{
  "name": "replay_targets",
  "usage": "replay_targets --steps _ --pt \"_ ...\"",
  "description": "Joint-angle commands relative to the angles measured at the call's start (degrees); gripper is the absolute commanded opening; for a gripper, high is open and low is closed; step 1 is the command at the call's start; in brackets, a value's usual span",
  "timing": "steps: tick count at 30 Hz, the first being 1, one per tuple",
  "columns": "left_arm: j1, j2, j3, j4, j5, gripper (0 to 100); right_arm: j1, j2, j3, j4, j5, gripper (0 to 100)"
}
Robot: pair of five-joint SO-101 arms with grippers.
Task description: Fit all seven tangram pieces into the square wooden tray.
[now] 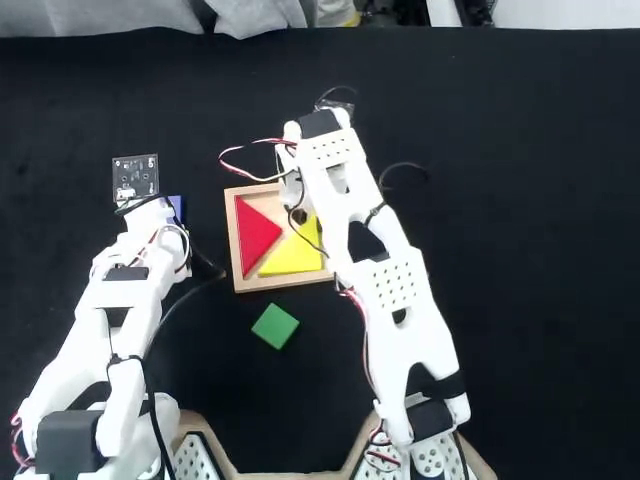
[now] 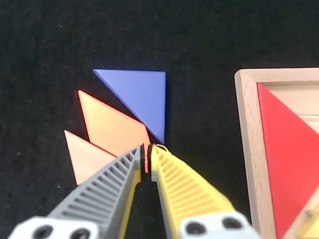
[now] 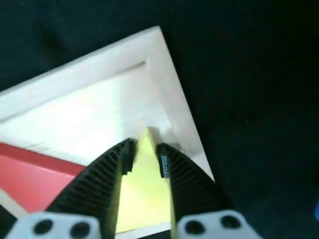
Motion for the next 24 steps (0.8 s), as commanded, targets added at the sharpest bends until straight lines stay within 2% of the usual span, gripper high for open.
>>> replay_targets --steps 1,6,12,17,24 --pt "0.6 -1.7 -2.9 0.2 0.0 5 0.3 -1.1 -1.9 1.8 -0.2 1.1" --pt "0.6 -1.7 -2.9 0.2 0.0 5 -0.8 -9.8 -1.5 1.8 0.9 1.1" --pt "0.6 -1.7 -2.9 0.2 0.0 5 -5.0 -17.6 0.3 1.8 16.1 1.1" --pt "0.6 -1.7 -2.9 0.2 0.0 5 -5.4 -20.4 7.3 1.8 17.8 1.1" --pt "0.6 -1.7 -2.9 0.2 0.0 5 -4.9 -24.2 11.6 1.6 28.7 1.2"
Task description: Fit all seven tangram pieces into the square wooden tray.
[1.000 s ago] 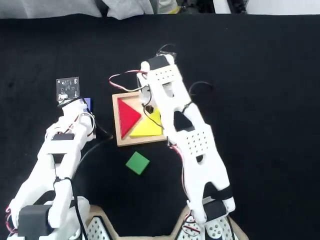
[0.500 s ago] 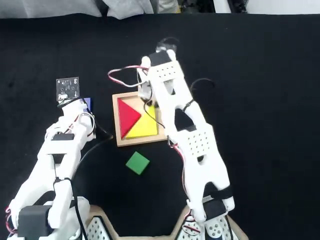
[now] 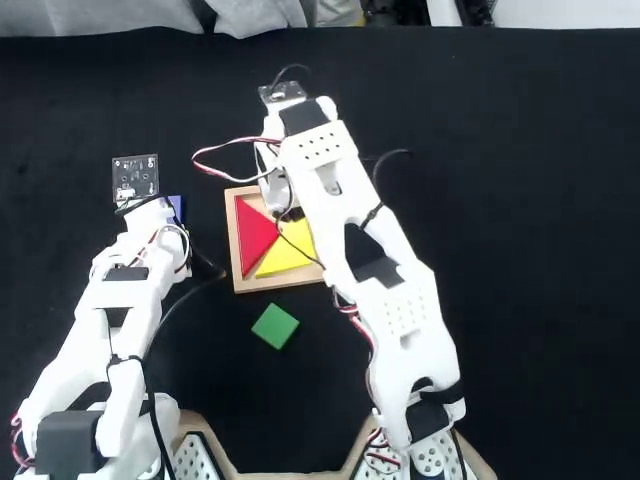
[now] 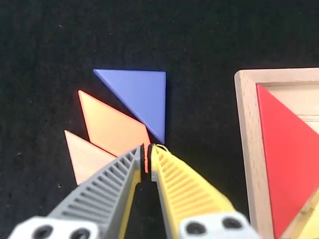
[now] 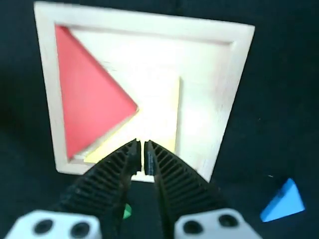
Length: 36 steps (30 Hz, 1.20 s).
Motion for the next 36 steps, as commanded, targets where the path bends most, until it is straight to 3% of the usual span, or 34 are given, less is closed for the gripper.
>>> replay_targets --steps 1,4,8,12,18,25,31,36 --pt "0.6 -1.7 -2.9 0.2 0.0 5 0.4 -5.0 -2.0 1.6 6.4 1.5" --pt "0.6 -1.7 -2.9 0.2 0.0 5 2.7 -4.8 -4.8 1.6 8.4 10.3" --pt "0.6 -1.7 -2.9 0.2 0.0 5 3.5 -1.9 -5.5 0.7 -0.9 25.7" --pt "0.5 -1.7 -2.9 0.2 0.0 5 1.1 1.8 -5.5 -0.6 -6.2 26.0" --pt "0.5 -1.7 -2.9 0.2 0.0 5 0.6 7.9 -8.0 -4.1 -7.4 24.7" --pt "0.5 -1.7 -2.9 0.2 0.0 5 0.5 11.0 -19.7 -1.3 -7.6 22.6" --pt "0.6 -1.7 -2.9 0.2 0.0 5 -0.4 17.8 -20.2 0.2 -7.7 22.6" --pt "0.6 -1.7 -2.9 0.2 0.0 5 -0.4 22.1 -19.9 0.8 -12.2 22.1"
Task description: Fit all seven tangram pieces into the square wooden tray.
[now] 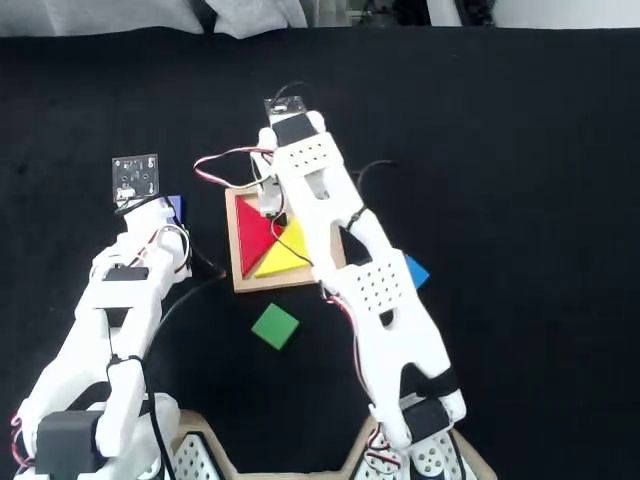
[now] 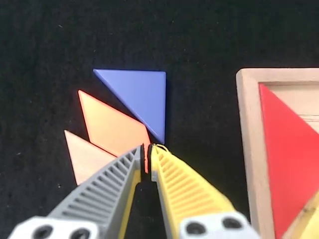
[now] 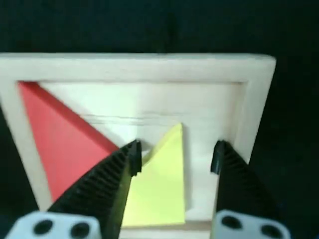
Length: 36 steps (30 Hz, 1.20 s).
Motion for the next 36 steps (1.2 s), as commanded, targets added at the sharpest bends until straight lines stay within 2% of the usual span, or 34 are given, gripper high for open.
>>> replay_targets --steps 1,5,12,23,34,36 --pt "0.6 -1.7 -2.9 0.2 0.0 5 -0.7 0.7 -1.5 1.7 -2.9 20.2" --pt "0.6 -1.7 -2.9 0.2 0.0 5 -1.2 1.0 -1.9 2.1 -4.5 9.6" --pt "0.6 -1.7 -2.9 0.2 0.0 5 -1.3 1.0 -1.6 2.3 -4.2 1.6" --pt "0.6 -1.7 -3.0 0.2 0.0 5 -1.4 -5.1 0.7 2.7 -4.1 1.2" --pt "0.6 -1.7 -3.0 0.2 0.0 5 -3.3 -24.0 22.0 2.6 -0.5 1.2" --pt "0.5 -1.7 -3.0 0.2 0.0 5 -3.4 -28.3 24.7 2.6 1.9 1.2"
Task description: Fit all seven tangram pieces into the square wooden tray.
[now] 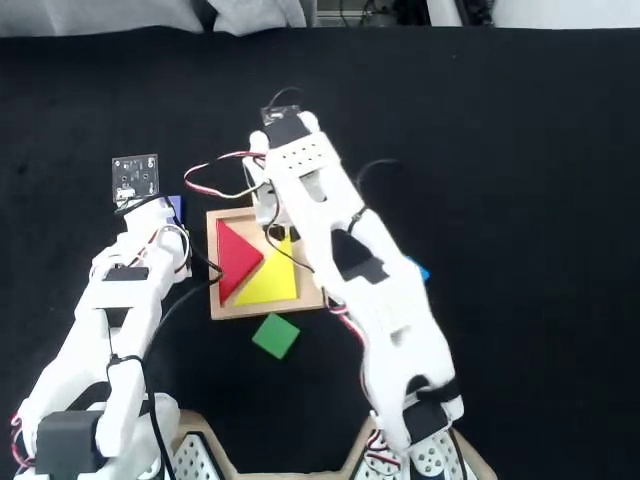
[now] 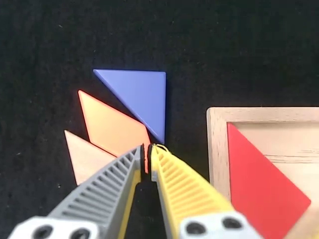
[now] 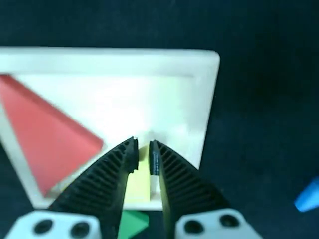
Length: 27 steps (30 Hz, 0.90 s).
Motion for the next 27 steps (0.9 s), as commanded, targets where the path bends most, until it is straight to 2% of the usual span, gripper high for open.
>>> replay_targets --steps 1,12,27 --pt "0.5 -1.7 -3.0 0.2 0.0 5 -1.0 -10.7 4.0 2.0 4.1 1.2" --pt "0.4 -1.7 -2.9 0.2 0.0 5 -4.7 -26.8 21.4 1.9 16.7 1.2" --pt "0.3 -1.7 -2.9 0.2 0.0 5 -4.2 -28.4 28.7 1.8 20.1 1.2"
